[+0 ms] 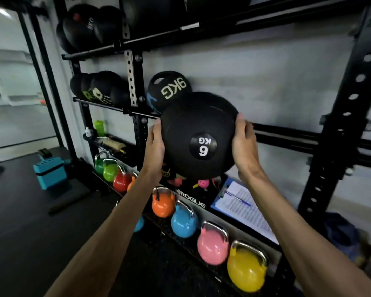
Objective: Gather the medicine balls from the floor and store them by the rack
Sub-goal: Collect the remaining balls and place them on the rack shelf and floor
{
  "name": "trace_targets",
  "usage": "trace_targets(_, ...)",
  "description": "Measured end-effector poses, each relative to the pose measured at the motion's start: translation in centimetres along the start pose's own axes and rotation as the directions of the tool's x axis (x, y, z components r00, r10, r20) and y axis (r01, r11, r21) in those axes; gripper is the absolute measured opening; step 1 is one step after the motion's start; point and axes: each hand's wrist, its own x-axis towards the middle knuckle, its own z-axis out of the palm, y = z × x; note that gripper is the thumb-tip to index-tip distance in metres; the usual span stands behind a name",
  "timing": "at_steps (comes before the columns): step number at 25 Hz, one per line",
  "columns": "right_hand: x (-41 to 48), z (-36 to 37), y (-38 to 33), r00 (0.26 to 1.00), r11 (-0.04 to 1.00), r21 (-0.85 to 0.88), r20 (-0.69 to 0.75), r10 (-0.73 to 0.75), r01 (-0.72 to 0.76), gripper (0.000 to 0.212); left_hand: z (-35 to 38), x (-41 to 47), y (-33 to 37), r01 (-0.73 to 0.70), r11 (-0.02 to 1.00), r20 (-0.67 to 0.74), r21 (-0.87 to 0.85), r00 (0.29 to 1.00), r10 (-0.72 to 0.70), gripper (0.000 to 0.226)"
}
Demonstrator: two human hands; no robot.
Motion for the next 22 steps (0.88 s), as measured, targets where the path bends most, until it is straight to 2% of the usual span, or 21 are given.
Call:
trace_targets(2,4.2,1.5,-0.4,1.0,0.999,0.01,0.007,-0.03,0.03,0.057,0.8,4.5,0.3,-0.053,0.998,0.041,-0.019,0.998,0.054,0.063)
trace_targets(4,8.8,3.3,-0.6,0.998,0.997,0.04,0.014,-0.066,0.065,0.056,1.8,9.2,0.5,-0.084,0.996,0.014,-0.02,0.996,0.084,0.069)
trace_targets(8,16.5,6.4,-0.6,0.993,0.993,-0.018,-0.001,-0.117,0.117,0.053,3.4,17.2,-0.7,-0.039,0.998,0.016,-0.056,0.999,0.04,0.076)
trace_targets(11,21.1,8.6,0.3,0.993,0.992,-0.035,-0.01,-0.119,0.119,0.052,4.0,22.2,-2.3,-0.002,0.998,0.005,-0.063,1.0,0.002,0.073)
trace_targets(19,29.8,13.7,4.3,0.992,0.993,-0.083,-0.094,-0.087,0.08,0.05,4.9,33.0,-8.4,0.036,0.991,0.09,-0.129,0.996,-0.024,0.057)
trace_targets(22,31.6,15.0,6.2,0.996,0.99,-0.127,-0.055,-0.073,0.065,0.055,5.3,35.7,-9.7,0.002,0.996,0.027,-0.094,1.0,0.0,0.047)
